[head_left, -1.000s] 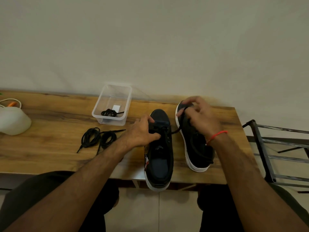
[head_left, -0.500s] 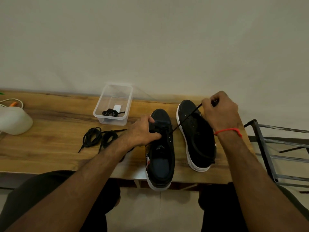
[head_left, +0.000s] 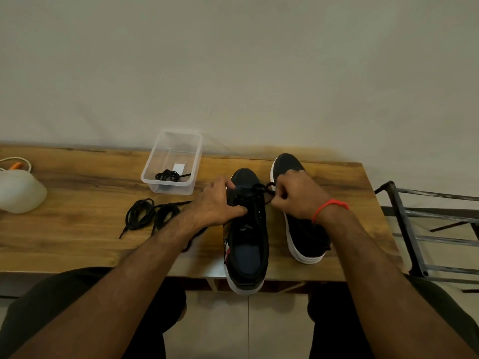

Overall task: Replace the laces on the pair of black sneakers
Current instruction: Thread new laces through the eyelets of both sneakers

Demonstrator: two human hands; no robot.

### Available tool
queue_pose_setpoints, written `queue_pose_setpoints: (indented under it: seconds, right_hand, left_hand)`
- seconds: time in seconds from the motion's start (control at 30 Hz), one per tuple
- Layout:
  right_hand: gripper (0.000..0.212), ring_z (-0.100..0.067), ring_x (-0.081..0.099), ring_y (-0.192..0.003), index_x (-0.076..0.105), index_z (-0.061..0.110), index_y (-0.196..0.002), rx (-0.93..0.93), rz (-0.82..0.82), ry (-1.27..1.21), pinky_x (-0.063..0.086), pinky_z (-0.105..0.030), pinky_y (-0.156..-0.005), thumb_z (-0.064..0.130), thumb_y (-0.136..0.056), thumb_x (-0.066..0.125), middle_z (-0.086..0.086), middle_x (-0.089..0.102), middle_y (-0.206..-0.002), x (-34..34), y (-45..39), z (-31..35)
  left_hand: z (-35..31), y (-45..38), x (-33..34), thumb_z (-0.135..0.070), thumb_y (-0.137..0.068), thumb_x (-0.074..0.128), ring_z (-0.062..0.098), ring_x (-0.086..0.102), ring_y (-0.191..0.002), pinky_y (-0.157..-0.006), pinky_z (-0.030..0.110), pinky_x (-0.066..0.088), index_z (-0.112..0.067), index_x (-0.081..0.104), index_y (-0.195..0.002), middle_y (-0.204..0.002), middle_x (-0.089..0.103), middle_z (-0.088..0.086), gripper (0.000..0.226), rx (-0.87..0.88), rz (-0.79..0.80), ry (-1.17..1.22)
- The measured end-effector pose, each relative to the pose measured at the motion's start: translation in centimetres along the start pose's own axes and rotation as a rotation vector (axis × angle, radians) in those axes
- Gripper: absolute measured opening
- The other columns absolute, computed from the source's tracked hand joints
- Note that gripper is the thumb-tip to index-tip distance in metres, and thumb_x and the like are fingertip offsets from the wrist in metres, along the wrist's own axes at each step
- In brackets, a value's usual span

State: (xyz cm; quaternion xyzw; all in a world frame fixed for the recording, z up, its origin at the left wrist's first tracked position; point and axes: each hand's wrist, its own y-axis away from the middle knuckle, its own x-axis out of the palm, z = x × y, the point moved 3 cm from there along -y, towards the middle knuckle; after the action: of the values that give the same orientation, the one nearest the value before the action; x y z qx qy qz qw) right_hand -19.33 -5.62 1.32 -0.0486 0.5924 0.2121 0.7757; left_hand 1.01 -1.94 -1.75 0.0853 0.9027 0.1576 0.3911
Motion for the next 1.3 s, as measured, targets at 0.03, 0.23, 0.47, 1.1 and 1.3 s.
queue_pose_setpoints:
  seconds: [0.03,0.23,0.47,1.1,1.3]
  right_hand:
    - [0.020,-0.022,0.051,-0.083,0.054,0.020,-0.073,0.064,-0.072,-0.044,0.042,-0.033,-0.067,0.031,-0.085,0.065,-0.003,0.054,-0.084,-1.0,0.0,-0.9]
    - [0.011,-0.020,0.054,-0.084,0.056,0.020,-0.084,0.016,-0.093,-0.193,0.042,-0.026,-0.068,0.024,-0.087,0.066,0.000,0.059,-0.088,-1.4,0.5,-1.5]
    - [0.013,-0.018,0.039,-0.106,0.060,0.029,-0.107,-0.066,0.188,-0.031,0.042,-0.040,-0.097,0.035,-0.096,0.061,0.002,0.059,-0.111,1.9,0.0,0.6]
    - [0.005,-0.012,0.061,-0.086,0.066,0.023,-0.096,-0.056,0.236,-0.145,0.047,-0.021,-0.077,0.021,-0.097,0.062,0.003,0.067,-0.092,1.2,0.1,0.1]
    - [0.035,-0.006,0.062,-0.085,0.059,0.019,-0.132,0.017,0.144,-0.333,0.045,-0.009,-0.067,0.009,-0.104,0.039,0.004,0.066,-0.097,0.1,0.0,-0.5]
  left_hand:
    - [0.0,0.0,0.0,-0.039,-0.081,0.082,0.019,0.049,-0.110,-0.083,0.031,0.044,-0.031,0.039,-0.118,-0.124,0.041,0.001,0.057,-0.003,0.000,-0.006]
    - [-0.2,0.3,-0.1,-0.043,-0.087,0.075,0.017,0.054,-0.106,-0.066,0.027,0.047,-0.028,0.048,-0.121,-0.129,0.046,0.000,0.046,-0.025,0.085,0.006]
    - [0.2,0.7,-0.4,-0.041,-0.104,0.051,0.013,0.060,-0.085,-0.056,0.025,0.051,-0.022,0.059,-0.112,-0.119,0.058,0.004,0.022,-0.034,0.133,-0.033]
    - [0.9,0.3,-1.2,-0.035,-0.104,0.054,0.008,0.056,-0.081,-0.075,0.030,0.045,-0.020,0.059,-0.093,-0.089,0.062,-0.003,0.018,-0.067,0.101,-0.083]
    - [0.3,0.9,-3.7,-0.037,-0.101,0.059,0.010,0.062,-0.077,-0.073,0.030,0.045,-0.021,0.061,-0.100,-0.077,0.068,-0.003,0.016,-0.030,0.055,0.040]
